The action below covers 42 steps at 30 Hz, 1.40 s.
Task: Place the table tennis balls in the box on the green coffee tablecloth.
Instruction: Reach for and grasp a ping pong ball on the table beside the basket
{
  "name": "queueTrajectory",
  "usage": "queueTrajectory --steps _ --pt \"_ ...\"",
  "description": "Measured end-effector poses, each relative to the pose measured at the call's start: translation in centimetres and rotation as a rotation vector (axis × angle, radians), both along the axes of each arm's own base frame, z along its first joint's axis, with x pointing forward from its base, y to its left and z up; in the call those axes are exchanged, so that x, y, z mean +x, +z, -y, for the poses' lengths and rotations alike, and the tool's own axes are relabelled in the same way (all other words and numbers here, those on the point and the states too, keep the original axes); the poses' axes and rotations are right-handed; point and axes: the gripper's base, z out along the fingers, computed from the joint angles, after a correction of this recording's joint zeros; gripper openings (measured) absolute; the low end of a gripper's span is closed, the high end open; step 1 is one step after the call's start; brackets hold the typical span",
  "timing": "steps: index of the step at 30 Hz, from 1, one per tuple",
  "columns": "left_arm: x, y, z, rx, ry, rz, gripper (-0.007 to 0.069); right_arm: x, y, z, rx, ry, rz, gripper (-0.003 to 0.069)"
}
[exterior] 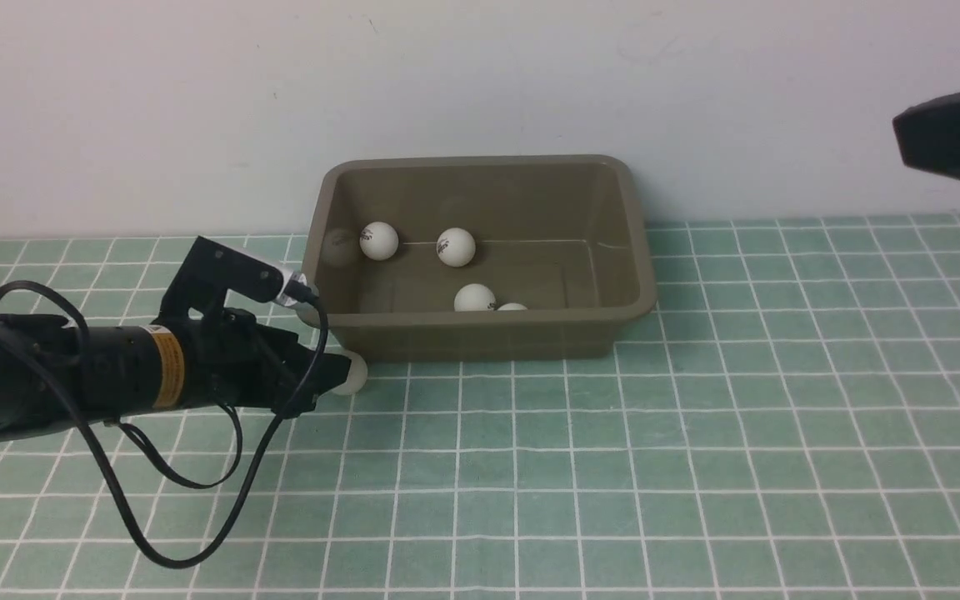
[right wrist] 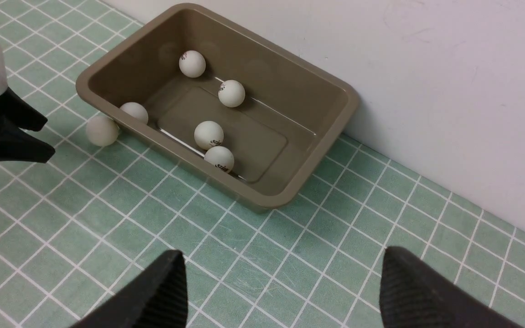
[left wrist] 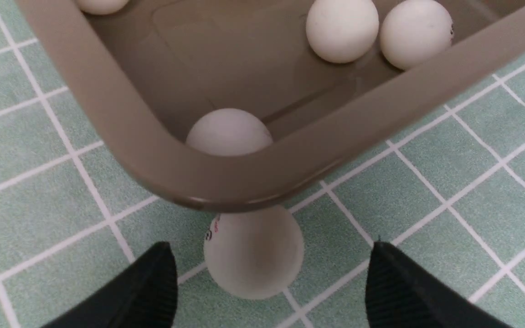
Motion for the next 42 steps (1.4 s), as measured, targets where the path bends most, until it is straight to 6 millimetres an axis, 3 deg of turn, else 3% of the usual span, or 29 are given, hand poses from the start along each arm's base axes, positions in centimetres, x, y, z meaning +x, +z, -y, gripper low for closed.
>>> queueTrajectory --steps 14,22,31,38,42 --pt "1.5 -1.9 0.5 -0.036 -0.033 -0.027 0.0501 0.0 0.1 0.0 0.005 0.0 0.01 0.0482" --pt "2.5 -2.9 2.0 -0.011 -0.07 -0.034 0.0501 0.1 0.1 0.0 0.009 -0.002 0.012 0.0482" --pt "2.8 -3.7 1.6 0.064 -0.026 -0.056 0.0499 0.1 0.1 0.0 0.01 -0.002 0.015 0.0482" --pt "2.9 -4.0 1.5 0.074 -0.016 -0.063 0.0363 0.1 0.1 0.0 0.01 -0.002 0.015 0.0482" --pt "2.9 -4.0 1.5 0.074 -0.016 -0.063 0.0352 0.1 0.1 0.0 0.01 -0.001 0.016 0.0482"
